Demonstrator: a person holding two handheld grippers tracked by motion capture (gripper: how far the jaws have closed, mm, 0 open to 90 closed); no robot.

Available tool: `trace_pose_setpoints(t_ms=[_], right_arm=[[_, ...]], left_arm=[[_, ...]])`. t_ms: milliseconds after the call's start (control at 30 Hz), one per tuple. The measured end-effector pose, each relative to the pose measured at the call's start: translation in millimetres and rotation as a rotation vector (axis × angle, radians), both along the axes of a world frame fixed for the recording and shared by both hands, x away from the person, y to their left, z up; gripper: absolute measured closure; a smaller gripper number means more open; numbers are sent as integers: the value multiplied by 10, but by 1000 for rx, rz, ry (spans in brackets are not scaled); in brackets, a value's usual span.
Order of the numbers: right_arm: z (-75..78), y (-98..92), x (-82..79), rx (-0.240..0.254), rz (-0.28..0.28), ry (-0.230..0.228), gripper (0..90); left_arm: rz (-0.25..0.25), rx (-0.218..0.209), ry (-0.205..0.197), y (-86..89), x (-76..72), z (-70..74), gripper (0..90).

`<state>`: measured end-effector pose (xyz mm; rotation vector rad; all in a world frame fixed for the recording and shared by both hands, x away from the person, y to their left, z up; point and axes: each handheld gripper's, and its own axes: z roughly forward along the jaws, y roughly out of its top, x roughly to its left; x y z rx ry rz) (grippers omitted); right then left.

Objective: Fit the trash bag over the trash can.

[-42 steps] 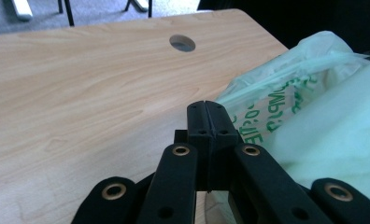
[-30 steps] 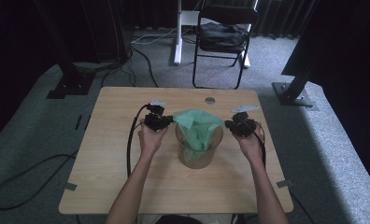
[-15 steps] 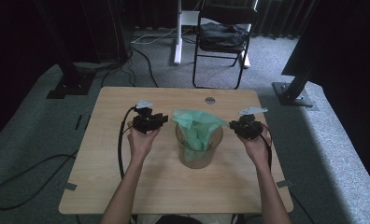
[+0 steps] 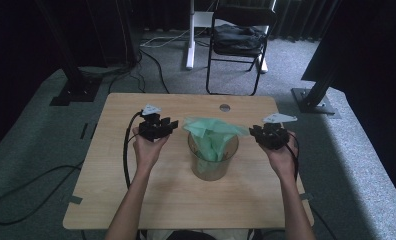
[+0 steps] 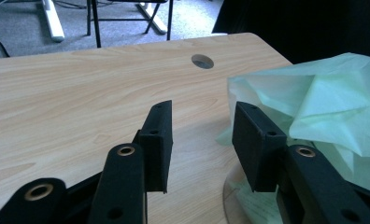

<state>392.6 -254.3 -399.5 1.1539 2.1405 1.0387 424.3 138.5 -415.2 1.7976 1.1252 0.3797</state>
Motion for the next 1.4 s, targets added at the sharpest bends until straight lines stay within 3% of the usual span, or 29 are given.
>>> trace_pose_setpoints(t_ms=[367, 567, 767, 933, 1100, 1400], right_arm=[[187, 160, -195, 38, 104, -62, 706], [240, 341, -231, 16, 166, -73, 690], [190, 509, -205, -18, 215, -62, 657], [135, 605, -159, -79, 201, -65, 716], [112, 598, -149, -108, 184, -62, 900], [157, 479, -204, -93, 168, -86, 900]], left_arm=[[-27, 16, -27, -69, -16, 80, 559], [-43, 25, -37, -115, 2, 125, 549], [-47, 30, -33, -148, 48, 164, 542], [-59, 51, -26, -221, 120, 187, 536], [-73, 67, -2, -300, 185, 154, 531], [-103, 40, 27, -403, 242, 97, 543]])
